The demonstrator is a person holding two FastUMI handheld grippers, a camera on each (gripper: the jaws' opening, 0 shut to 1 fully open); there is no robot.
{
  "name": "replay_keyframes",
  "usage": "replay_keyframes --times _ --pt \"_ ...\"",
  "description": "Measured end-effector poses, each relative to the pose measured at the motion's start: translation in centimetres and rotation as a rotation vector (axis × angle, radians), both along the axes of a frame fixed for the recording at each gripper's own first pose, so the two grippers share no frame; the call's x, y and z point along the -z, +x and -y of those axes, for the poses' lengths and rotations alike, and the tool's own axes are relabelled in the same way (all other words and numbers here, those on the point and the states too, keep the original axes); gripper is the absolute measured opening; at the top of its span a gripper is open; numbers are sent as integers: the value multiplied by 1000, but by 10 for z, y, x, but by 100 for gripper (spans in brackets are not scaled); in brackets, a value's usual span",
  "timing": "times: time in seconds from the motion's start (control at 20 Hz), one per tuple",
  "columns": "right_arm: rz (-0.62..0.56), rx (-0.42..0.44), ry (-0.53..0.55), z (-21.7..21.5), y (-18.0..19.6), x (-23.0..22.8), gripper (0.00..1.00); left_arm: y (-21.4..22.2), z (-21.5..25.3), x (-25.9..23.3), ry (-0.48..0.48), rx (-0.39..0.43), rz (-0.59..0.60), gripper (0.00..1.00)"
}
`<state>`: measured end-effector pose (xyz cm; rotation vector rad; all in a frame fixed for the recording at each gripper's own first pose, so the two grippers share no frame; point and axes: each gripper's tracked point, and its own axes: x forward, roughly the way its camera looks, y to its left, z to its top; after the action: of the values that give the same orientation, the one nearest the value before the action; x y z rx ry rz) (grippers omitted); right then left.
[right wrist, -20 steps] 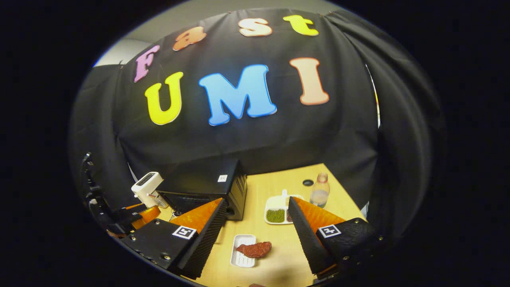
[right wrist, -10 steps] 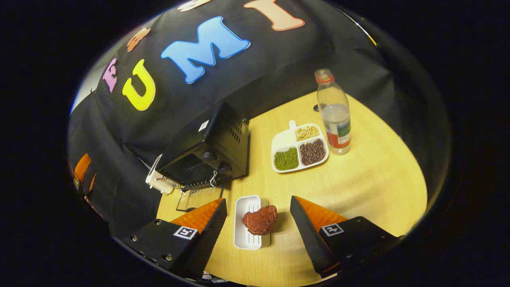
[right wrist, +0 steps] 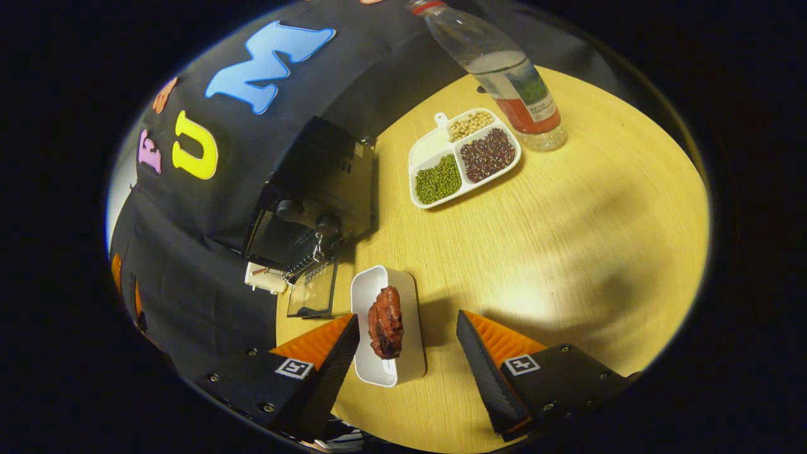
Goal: Open the electric oven with the left hand, put the food in, and close the electric oven.
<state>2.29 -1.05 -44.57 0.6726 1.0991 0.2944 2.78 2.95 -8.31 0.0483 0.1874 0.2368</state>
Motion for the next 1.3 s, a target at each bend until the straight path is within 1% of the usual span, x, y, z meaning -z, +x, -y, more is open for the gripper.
replay_keyframes --times 0.05,0.1,0.15,0.2,0.25,0.3,0.4,0.45,0.5,0.55,0.6,0.65,0.7,0.85,1.05,1.3 --pt "-7 -11 16 -1 0 1 94 -3 0 -1 8 -13 -1 100" --pt "-13 -20 16 -5 -1 9 96 -6 0 -4 13 -22 0 100" --pt "-22 -29 27 -4 0 7 87 -11 1 -5 16 -30 3 100" --pt "-39 -43 52 -7 -2 5 71 -13 2 -8 13 -35 9 100" --pt "-51 -59 66 -10 -5 5 62 -14 3 -9 10 -36 15 100" --pt "-51 -80 74 -14 -8 6 71 -15 2 -11 9 -38 14 100" --pt "-36 -121 72 -22 -15 10 71 -15 -4 -7 12 -44 6 100" --pt "-38 -96 92 -23 -8 4 62 -15 -6 -5 10 -44 2 100" --pt "-44 -89 104 -29 -8 10 24 -15 -6 -5 2 -36 2 100" --pt "-34 -70 125 -24 -9 -1 27 -14 -5 -4 -5 -25 4 100" --pt "-29 -70 124 -30 -6 3 18 -14 -6 -4 -11 -16 1 100" --pt "-11 -60 132 -30 -5 -1 18 -13 -7 -2 -16 -4 -3 100" --pt "-1 -39 122 -29 -3 -4 9 -14 -9 -3 -17 8 -4 100" --pt "19 7 107 -26 2 -13 9 -16 -17 -7 -25 30 3 100" --pt "59 45 151 -31 5 -41 9 -20 -31 -6 -48 56 2 100" --pt "112 42 216 -52 3 -83 9 -12 -43 -5 -76 94 4 100"
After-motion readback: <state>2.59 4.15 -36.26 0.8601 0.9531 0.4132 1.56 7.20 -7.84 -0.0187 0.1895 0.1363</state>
